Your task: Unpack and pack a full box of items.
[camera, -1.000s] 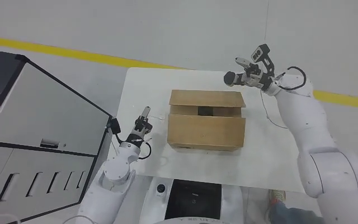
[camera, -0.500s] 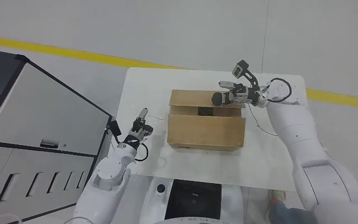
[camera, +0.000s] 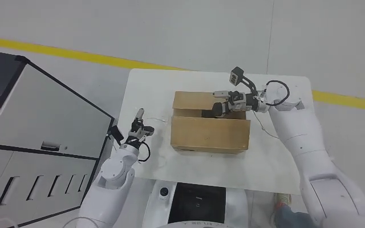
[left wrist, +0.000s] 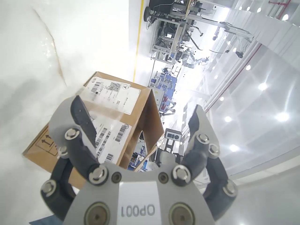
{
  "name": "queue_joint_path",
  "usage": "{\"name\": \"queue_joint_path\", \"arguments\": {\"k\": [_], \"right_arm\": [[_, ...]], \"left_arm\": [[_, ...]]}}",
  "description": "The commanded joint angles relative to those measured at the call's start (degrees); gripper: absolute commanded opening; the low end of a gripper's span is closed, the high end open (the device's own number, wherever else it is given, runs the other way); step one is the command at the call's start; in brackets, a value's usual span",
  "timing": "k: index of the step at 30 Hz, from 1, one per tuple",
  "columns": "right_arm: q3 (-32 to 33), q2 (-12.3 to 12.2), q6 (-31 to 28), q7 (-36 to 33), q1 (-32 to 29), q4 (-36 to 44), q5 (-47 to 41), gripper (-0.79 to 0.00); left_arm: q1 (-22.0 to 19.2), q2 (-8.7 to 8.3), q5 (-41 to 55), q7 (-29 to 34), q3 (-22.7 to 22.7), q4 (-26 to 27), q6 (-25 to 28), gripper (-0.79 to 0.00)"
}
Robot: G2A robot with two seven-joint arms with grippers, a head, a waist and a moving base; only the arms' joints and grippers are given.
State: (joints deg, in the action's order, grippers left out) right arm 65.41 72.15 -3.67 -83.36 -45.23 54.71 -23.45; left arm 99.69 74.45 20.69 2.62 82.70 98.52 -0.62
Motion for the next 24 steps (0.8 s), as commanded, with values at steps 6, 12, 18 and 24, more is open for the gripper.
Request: {"name": "queue_joint_path", "arguments": {"k": [6, 12, 18, 24], "right_arm": [[-0.34, -0.7, 3.08, 2.79, -2.57, 3.57, 2.49, 0.0], [-1.3, -0.91, 3.79, 3.64, -2.28, 3.2, 4.03, 0.0], [-3.13, -1.13, 2.85, 5.92, -2.15, 3.99, 8.77, 0.0], [-4.68, -1.0, 2.1, 6.36, -2.16, 3.5, 9.27, 0.0]], "left_arm": [[-1.01, 0.33, 0.32, -1.78, -0.85, -2.0, 0.37, 0.0], [-1.51, 0.42, 0.02, -1.83, -0.91, -2.63, 0.49, 0.0], [-2.14, 0.64, 1.71, -2.17, -1.06, -3.95, -0.37, 0.0], [-3.35, 1.17, 11.25, -1.52, -1.04, -4.8, -5.1, 0.0]]}}
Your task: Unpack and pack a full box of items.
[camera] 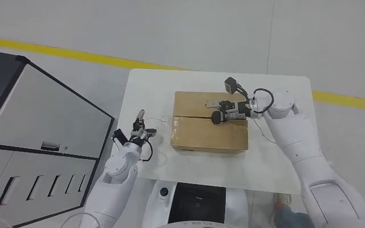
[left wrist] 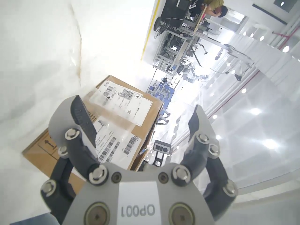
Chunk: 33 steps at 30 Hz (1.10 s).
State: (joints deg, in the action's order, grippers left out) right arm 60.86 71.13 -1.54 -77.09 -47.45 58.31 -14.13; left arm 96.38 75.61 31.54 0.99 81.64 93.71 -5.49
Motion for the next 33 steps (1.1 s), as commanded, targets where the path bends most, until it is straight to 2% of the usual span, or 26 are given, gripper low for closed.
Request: {"name": "queue_joint_path", "arguments": {"k": [1, 7, 12, 19, 24, 29, 33], "right_arm": [[-0.35, 0.03, -0.12, 0.12, 0.16, -0.18, 0.04, 0.0], [-1.16, 0.08, -0.37, 0.47, 0.73, -0.56, 0.03, 0.0], [-1.48, 0.02, -0.35, 0.73, 1.05, -0.82, -0.17, 0.0], [-1.48, -0.26, -0.16, 0.81, 1.02, -0.49, -0.28, 0.0], [-1.38, -0.48, 0.14, 1.05, 0.76, -0.27, -0.56, 0.0], [-1.35, -0.66, 0.25, 1.16, 0.46, -0.03, -1.03, 0.0], [-1.42, -0.75, 0.38, 1.12, 0.29, -0.02, -1.56, 0.0]], "left_arm": [[-0.04, 0.01, 0.39, 0.12, 0.02, 0.01, -0.23, 0.0], [-0.2, 0.11, 0.08, 2.04, -1.46, -0.39, -0.19, 0.0], [-2.82, 0.55, 0.3, 2.25, -3.87, -4.22, 0.16, 0.0], [-8.36, 2.1, 3.63, -0.55, -8.45, -11.26, 5.31, 0.0], [-11.5, 3.12, 6.68, -2.96, -9.89, -14.66, 9.48, 0.0], [-12.32, 3.86, 10.49, -4.04, -9.44, -14.8, 16.29, 0.0], [-11.7, 4.02, 10.72, -4.79, -8.77, -13.33, 18.43, 0.0]]}}
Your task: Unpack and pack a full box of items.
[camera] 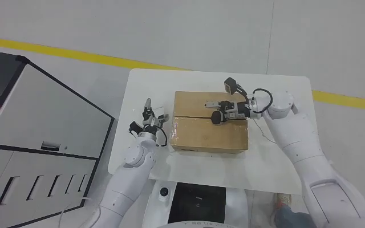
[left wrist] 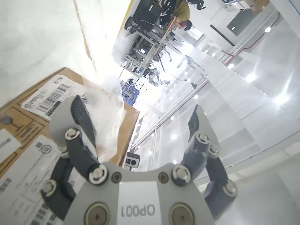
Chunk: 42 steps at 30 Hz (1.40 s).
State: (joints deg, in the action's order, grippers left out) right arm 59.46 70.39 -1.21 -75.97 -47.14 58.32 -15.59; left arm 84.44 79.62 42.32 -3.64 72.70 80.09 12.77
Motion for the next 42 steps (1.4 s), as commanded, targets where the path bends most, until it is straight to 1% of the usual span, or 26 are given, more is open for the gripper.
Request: {"name": "queue_joint_path", "arguments": {"k": [1, 6, 9, 13, 18, 22, 25, 33, 39, 42], "right_arm": [[-0.12, -0.02, 0.06, -0.09, 0.0, -0.04, -0.14, 0.0], [-0.46, -0.06, -0.09, -0.3, 0.16, -0.21, -0.46, 0.0], [-0.57, -0.11, -0.3, -0.38, 0.32, -0.45, -0.65, 0.0], [-0.6, -0.15, -0.47, -0.58, 0.5, -0.97, -1.36, 0.0], [-0.72, -0.21, -0.6, -0.66, 0.7, -1.52, -1.82, 0.0], [-0.72, -0.3, -0.89, -0.7, 0.74, -1.66, -2.17, 0.0], [-0.74, -0.36, -1.05, -0.61, 0.72, -1.72, -2.38, 0.0], [-0.87, -0.41, -1.49, -0.36, 0.93, -2.34, -3.29, 0.0], [-1.09, -0.39, -2.0, -0.26, 1.21, -3.19, -3.82, 0.0], [-1.17, -0.38, -2.29, -0.08, 1.33, -3.58, -4.1, 0.0]], "left_arm": [[0.54, -0.01, -0.1, -0.21, 0.41, 0.7, 0.15, 0.0], [2.51, -0.14, -0.06, 0.03, 1.93, 2.77, 0.32, 0.0], [3.88, -0.15, 2.17, 0.29, 3.07, 4.62, -0.04, 0.0], [5.51, -0.26, 6.88, 3.09, 4.83, 7.5, -2.34, 0.0], [7.55, -0.3, 14.34, 5.84, 6.33, 11.91, -7.18, 0.0], [9.32, -0.35, 18.0, 7.0, 7.24, 15.45, -9.67, 0.0], [9.71, -0.33, 19.65, 7.09, 7.57, 17.14, -10.72, 0.0], [8.91, -0.22, 17.52, 7.64, 6.14, 19.14, -11.17, 0.0], [8.46, 0.02, 15.34, 7.69, 3.72, 18.49, -10.96, 0.0], [8.34, 0.15, 14.24, 7.74, 2.39, 19.04, -10.8, 0.0]]}}
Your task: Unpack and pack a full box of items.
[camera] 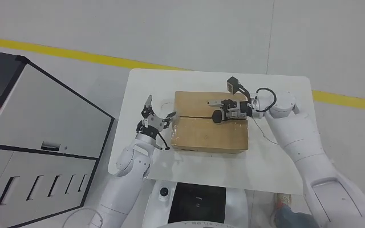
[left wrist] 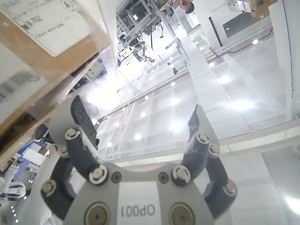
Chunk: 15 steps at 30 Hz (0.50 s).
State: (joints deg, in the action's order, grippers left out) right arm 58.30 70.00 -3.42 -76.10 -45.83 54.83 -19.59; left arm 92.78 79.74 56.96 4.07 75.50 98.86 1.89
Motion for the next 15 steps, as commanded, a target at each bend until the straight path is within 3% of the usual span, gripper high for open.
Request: {"name": "queue_joint_path", "arguments": {"k": [1, 8, 15], "right_arm": [[-0.05, 0.01, -0.29, 0.07, 0.07, -0.14, -0.16, 0.0], [-0.52, 0.15, -0.98, 0.28, 0.25, -0.47, -0.9, 0.0], [-1.04, 0.32, -1.33, 1.33, 0.51, -0.62, -1.14, 0.0]], "left_arm": [[0.02, 0.07, -0.91, 0.12, -0.87, 0.55, 0.15, 0.0], [-0.32, 0.29, -4.8, -0.22, -3.55, 0.95, 0.85, 0.0], [0.36, -0.2, -10.64, -2.2, -0.35, 2.0, 2.56, 0.0]]}}
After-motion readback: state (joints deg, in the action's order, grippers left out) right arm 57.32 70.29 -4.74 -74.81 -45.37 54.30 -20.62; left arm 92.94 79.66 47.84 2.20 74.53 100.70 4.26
